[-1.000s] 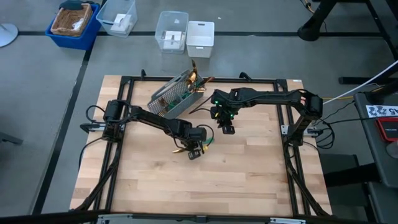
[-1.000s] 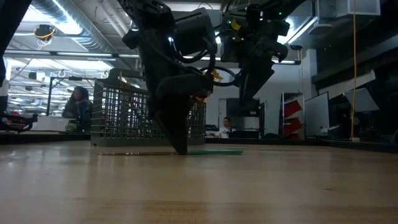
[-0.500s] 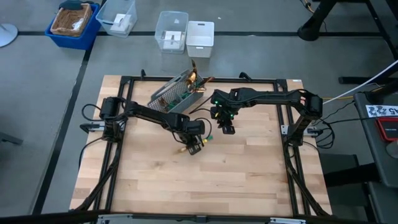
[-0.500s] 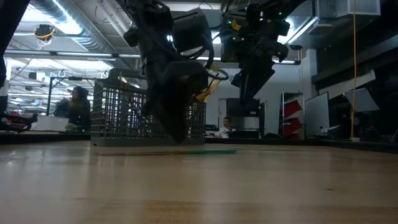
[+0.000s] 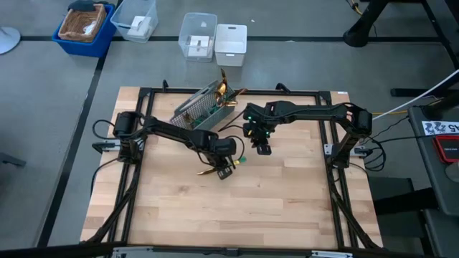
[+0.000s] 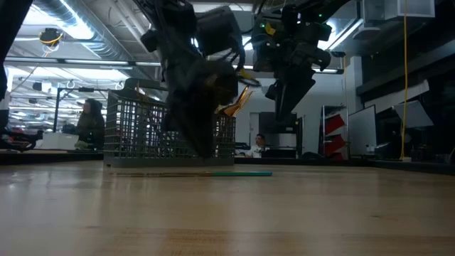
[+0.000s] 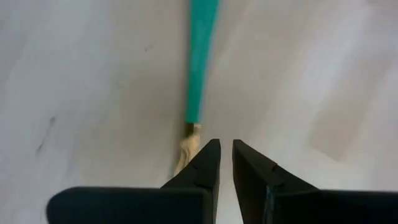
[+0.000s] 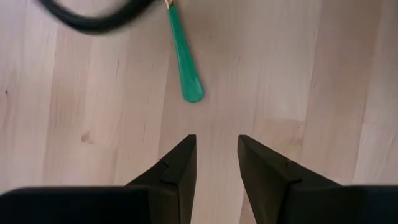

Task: Sort silverware
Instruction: Put the green-gold table knife into the silverware basket

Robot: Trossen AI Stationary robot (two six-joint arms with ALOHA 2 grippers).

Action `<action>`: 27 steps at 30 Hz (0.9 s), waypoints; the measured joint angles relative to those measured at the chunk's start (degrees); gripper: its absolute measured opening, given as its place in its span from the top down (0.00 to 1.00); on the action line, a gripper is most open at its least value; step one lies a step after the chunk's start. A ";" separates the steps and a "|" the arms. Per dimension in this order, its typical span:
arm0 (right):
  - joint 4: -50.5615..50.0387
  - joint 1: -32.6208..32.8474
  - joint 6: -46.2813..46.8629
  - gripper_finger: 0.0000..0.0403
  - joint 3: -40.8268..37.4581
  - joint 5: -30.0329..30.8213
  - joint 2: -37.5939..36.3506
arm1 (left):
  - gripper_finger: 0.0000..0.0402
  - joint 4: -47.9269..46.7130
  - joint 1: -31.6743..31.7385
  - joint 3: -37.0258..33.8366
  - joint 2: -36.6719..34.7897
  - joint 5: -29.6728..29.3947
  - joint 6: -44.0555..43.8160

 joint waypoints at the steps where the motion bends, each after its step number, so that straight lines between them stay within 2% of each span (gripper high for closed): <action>1: 0.45 0.01 -0.12 0.70 -0.01 -0.05 0.00 | 0.94 -0.17 -0.20 0.00 -0.85 0.38 -0.07; 5: 5.44 0.02 -0.16 0.70 -1.79 -1.53 0.00 | 0.99 -1.84 -1.61 -0.23 -4.46 -1.92 0.86; 9: 9.24 0.07 -0.18 0.70 -3.50 -2.00 0.00 | 0.98 -1.68 -4.18 -2.36 -8.74 -7.07 -0.63; 15: 16.00 1.27 -0.20 0.70 -6.18 -3.49 0.02 | 0.99 -0.01 -7.72 -6.93 -11.88 -13.49 -8.42; 18: 20.43 3.16 -0.24 0.70 -8.01 -4.33 0.02 | 0.99 4.25 -9.08 -9.94 -12.06 -15.17 -12.59; 23: 28.21 6.64 -0.34 0.70 -10.20 -4.40 0.02 | 0.99 16.72 -10.75 -15.91 -12.06 -17.00 -16.49; 27: 33.23 9.05 -0.34 0.70 -10.80 -1.70 0.47 | 1.00 23.78 -11.44 -19.87 -12.06 -18.99 -18.38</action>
